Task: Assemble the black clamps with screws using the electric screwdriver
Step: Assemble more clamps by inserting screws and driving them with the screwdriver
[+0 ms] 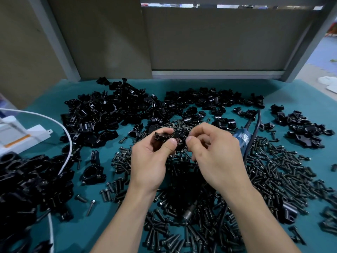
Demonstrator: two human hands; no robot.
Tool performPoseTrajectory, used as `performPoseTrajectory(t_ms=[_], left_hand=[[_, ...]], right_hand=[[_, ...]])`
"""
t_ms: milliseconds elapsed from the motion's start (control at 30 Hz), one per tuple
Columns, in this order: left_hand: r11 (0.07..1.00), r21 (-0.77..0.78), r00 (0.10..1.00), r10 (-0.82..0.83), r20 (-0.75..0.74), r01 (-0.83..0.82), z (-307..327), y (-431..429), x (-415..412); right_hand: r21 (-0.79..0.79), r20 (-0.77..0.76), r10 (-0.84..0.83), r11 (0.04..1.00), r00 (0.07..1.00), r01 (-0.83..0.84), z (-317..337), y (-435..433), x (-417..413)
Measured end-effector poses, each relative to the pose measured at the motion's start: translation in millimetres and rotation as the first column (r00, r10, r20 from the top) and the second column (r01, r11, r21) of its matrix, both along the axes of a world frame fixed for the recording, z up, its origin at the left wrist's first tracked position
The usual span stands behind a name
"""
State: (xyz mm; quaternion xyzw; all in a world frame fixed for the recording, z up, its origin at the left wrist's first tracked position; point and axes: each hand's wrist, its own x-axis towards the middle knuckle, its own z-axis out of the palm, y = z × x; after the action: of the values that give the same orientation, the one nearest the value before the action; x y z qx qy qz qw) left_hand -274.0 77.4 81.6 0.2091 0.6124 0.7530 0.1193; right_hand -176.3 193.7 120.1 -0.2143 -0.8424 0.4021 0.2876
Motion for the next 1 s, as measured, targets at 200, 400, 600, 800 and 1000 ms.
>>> performPoseTrajectory(t_ms=[200,400,600,800,1000], left_hand=[[0.999,-0.017,0.997,-0.044,0.057,0.045,0.8,1.3,2.0],[0.994,-0.061,0.991,-0.088,0.100,0.095,-0.2,-0.3,2.4],[0.989,-0.027,0.976,-0.138,0.170,0.144,3.8,-2.2,2.6],[0.987,-0.052,0.988,-0.154,0.034,0.155,0.8,0.5,6.0],[0.982,-0.107,0.987,-0.161,-0.011,0.158,-1.9,2.2,3.4]], right_hand=[[0.071,-0.079,-0.015,0.997,0.997,0.021,-2.2,-1.3,0.5],[0.190,-0.070,0.004,0.982,0.998,0.009,-2.6,1.5,2.8],[0.099,-0.035,-0.021,0.995,0.999,0.025,1.0,2.9,2.1],[0.110,0.103,-0.106,0.989,0.989,0.095,-1.8,4.9,-1.8],[0.037,0.131,-0.078,0.997,0.988,0.073,-4.7,7.4,-3.0]])
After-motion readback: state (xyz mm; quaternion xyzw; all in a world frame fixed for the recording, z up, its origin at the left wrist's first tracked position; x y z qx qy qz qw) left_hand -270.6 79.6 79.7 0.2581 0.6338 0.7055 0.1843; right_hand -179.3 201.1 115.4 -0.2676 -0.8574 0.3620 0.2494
